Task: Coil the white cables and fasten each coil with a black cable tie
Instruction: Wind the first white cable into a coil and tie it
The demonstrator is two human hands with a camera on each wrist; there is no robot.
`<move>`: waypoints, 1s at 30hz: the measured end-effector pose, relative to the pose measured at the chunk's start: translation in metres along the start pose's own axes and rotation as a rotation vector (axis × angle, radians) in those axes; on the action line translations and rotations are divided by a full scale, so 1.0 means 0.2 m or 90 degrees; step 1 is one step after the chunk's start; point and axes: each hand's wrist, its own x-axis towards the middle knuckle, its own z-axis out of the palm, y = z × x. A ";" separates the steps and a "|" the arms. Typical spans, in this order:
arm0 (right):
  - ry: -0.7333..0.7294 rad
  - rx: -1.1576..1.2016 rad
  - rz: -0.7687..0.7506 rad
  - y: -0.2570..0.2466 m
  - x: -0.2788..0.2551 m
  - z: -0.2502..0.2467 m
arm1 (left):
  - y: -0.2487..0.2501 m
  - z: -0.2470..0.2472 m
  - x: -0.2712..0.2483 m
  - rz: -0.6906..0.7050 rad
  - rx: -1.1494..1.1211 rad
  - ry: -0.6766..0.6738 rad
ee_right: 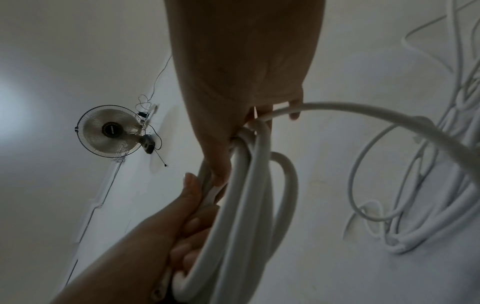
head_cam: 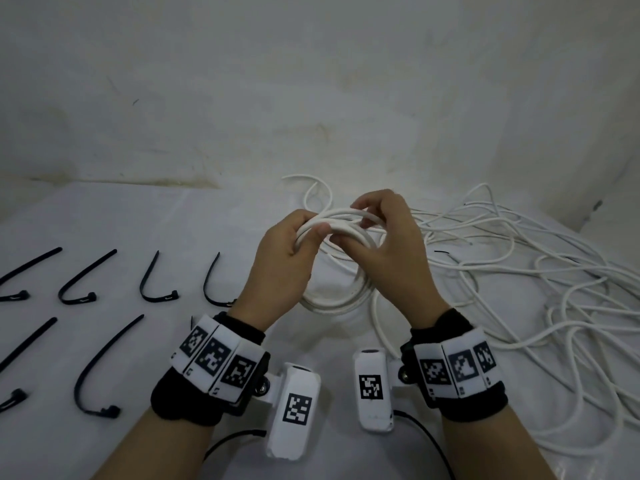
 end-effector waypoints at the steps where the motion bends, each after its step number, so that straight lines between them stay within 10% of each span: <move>1: 0.005 0.010 -0.002 0.00 0.00 0.00 | 0.00 0.00 0.00 0.003 0.001 0.019; 16: 0.018 0.342 0.145 -0.08 -0.01 0.05 | -0.01 0.05 -0.01 -0.065 -0.126 0.140; 30: 0.144 0.070 0.039 -0.02 -0.02 0.06 | 0.00 0.08 -0.02 -0.055 -0.141 0.185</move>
